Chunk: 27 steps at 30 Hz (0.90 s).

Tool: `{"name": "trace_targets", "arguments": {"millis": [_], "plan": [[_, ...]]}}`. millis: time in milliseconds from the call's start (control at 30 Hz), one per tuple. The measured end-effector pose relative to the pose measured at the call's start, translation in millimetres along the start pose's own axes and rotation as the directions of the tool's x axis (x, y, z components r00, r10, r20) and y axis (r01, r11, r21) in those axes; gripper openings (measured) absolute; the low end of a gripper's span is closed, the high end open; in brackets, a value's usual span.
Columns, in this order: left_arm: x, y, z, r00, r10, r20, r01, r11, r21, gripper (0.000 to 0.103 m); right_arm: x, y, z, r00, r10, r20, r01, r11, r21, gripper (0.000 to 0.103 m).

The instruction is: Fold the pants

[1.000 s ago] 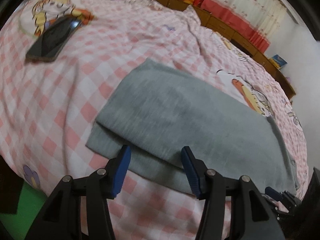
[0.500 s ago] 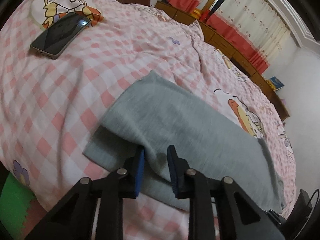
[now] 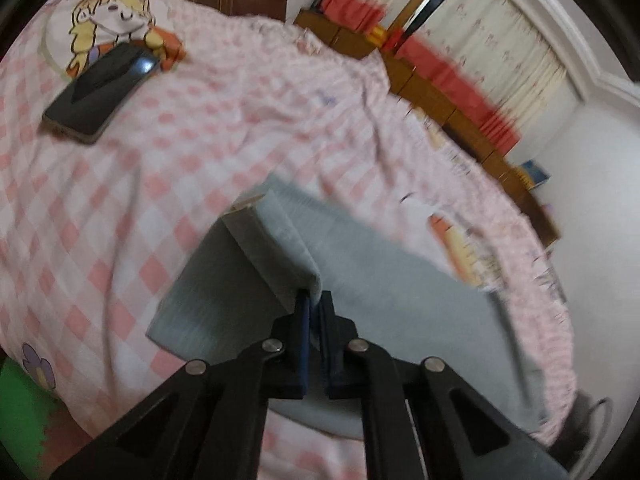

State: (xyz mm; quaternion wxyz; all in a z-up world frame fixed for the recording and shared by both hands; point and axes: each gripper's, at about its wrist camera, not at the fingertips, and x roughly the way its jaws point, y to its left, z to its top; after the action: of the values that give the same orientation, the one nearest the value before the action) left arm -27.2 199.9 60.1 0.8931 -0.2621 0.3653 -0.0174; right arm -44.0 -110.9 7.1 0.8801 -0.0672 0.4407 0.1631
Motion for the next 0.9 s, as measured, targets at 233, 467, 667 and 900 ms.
{"name": "trace_targets", "arguments": {"millis": [233, 467, 667, 900], "plan": [[-14.1, -16.4, 12.9, 0.999, -0.01, 0.037, 0.008, 0.999, 0.048, 0.003, -2.8, 3.8, 5.0, 0.996, -0.077, 0.048, 0.079, 0.995, -0.057, 0.003], [-26.4, -3.0, 8.6, 0.999, 0.013, 0.051, -0.014, 1.0, 0.024, 0.002, -46.7, 7.4, 16.8, 0.99, 0.014, 0.138, -0.005, 0.998, -0.065, 0.003], [-23.4, 25.7, -6.3, 0.997, 0.073, 0.012, -0.073, 0.997, 0.009, 0.002, -22.0, 26.7, 1.8, 0.998, 0.01, 0.058, -0.001, 0.988, -0.157, 0.003], [8.1, 50.8, -28.5, 0.988, 0.136, -0.077, -0.138, 0.99, -0.014, 0.003, -5.6, 21.4, -5.9, 1.0, 0.018, 0.014, -0.016, 0.991, -0.136, 0.003]]}}
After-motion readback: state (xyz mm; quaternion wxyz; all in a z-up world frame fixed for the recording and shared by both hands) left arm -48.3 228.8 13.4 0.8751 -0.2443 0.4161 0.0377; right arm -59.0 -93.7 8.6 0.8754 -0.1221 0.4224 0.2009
